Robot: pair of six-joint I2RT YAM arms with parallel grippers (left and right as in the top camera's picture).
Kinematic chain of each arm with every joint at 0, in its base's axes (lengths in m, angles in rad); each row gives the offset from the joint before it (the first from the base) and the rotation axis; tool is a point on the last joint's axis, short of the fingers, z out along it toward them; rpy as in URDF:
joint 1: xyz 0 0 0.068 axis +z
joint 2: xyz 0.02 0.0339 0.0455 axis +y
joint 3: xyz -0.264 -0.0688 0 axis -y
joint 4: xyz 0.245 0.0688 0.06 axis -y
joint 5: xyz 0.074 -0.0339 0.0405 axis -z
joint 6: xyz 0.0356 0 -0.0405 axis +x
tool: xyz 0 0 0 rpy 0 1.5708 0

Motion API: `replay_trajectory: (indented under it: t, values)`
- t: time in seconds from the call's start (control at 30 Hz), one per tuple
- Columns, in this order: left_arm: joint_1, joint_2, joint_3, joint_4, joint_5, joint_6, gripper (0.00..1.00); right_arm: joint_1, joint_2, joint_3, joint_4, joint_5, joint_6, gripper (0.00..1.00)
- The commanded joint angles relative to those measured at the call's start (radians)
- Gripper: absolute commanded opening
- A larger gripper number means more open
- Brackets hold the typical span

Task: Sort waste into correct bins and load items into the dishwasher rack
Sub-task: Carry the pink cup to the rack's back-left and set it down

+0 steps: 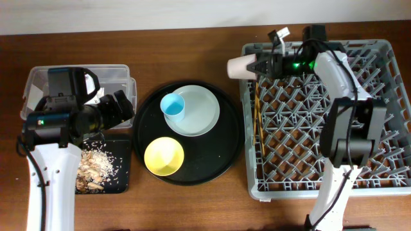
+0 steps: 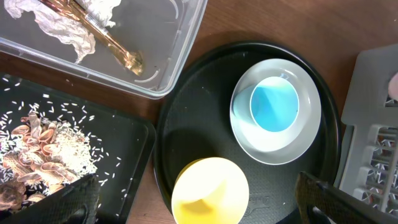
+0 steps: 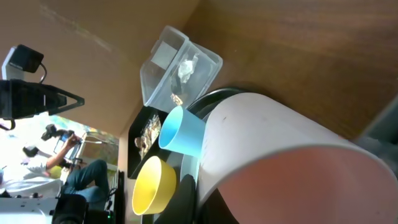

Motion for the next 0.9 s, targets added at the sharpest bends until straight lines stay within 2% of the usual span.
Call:
replay_trajectory:
  t: [0.0,0.07,0.2,0.27,0.4,0.47,0.57,0.67,0.73,0.87]
  values:
    - [0.003,-0.004,0.006,0.001,0.01,0.012,0.99,0.023,0.015,-0.013,-0.019,0.157,-0.013,0.04]
    - [0.003,-0.004,0.006,0.001,0.01,0.012,0.99,0.019,0.015,-0.013,-0.059,0.324,-0.013,0.04]
    - [0.003,-0.004,0.006,0.001,0.01,0.012,0.99,-0.01,0.015,-0.013,-0.158,0.514,-0.03,0.04]
    - [0.003,-0.004,0.006,0.001,0.01,0.012,0.99,-0.032,0.015,-0.013,-0.24,0.518,-0.129,0.04]
    - [0.003,-0.004,0.006,0.001,0.01,0.012,0.99,-0.065,0.015,-0.013,-0.274,0.512,-0.164,0.04]
    - [0.003,-0.004,0.006,0.001,0.01,0.012,0.99,-0.056,0.015,-0.013,-0.295,0.317,-0.298,0.04]
    - [0.003,-0.004,0.006,0.001,0.01,0.012,0.99,-0.033,0.015,-0.013,-0.25,0.189,-0.331,0.04]
    - [0.003,-0.004,0.006,0.001,0.01,0.012,0.99,0.017,0.015,-0.013,-0.168,0.192,-0.328,0.04]
    - [0.003,-0.004,0.006,0.001,0.01,0.012,0.99,0.031,0.015,-0.013,-0.133,0.288,-0.324,0.04]
    - [0.003,-0.004,0.006,0.001,0.01,0.012,0.99,0.026,0.015,-0.015,-0.165,0.467,-0.324,0.04]
